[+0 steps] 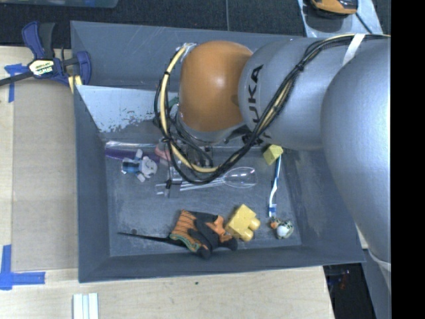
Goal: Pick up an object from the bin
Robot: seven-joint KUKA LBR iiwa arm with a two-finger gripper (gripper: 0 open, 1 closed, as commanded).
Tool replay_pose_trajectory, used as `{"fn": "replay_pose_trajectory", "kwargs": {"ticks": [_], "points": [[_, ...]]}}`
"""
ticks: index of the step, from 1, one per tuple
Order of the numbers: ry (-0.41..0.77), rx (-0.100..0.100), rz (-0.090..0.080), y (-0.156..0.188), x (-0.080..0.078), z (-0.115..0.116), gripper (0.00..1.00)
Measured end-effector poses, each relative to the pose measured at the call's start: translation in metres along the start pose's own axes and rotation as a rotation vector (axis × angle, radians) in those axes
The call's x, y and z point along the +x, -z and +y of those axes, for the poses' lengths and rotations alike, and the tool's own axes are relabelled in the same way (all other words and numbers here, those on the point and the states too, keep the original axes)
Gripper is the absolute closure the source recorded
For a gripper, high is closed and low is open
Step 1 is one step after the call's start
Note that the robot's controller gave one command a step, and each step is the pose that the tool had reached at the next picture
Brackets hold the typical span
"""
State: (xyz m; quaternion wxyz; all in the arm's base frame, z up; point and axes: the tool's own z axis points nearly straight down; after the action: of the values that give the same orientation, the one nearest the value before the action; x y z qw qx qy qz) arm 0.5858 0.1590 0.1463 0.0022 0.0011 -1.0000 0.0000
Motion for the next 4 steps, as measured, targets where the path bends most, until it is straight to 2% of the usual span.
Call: {"fn": "replay_pose_trajectory", "kwargs": {"ticks": [1, 2, 3, 4], "points": [[-0.003, -0.001, -0.007, 0.004, -0.002, -0.001, 0.00], [-0.022, -0.001, -0.010, -0.062, -0.003, -0.094, 0.00], [0.056, -0.005, -0.015, -0.006, 0.001, -0.133, 0.00], [0.002, -0.002, -0.010, -0.050, 0.000, -0.121, 0.00]]}}
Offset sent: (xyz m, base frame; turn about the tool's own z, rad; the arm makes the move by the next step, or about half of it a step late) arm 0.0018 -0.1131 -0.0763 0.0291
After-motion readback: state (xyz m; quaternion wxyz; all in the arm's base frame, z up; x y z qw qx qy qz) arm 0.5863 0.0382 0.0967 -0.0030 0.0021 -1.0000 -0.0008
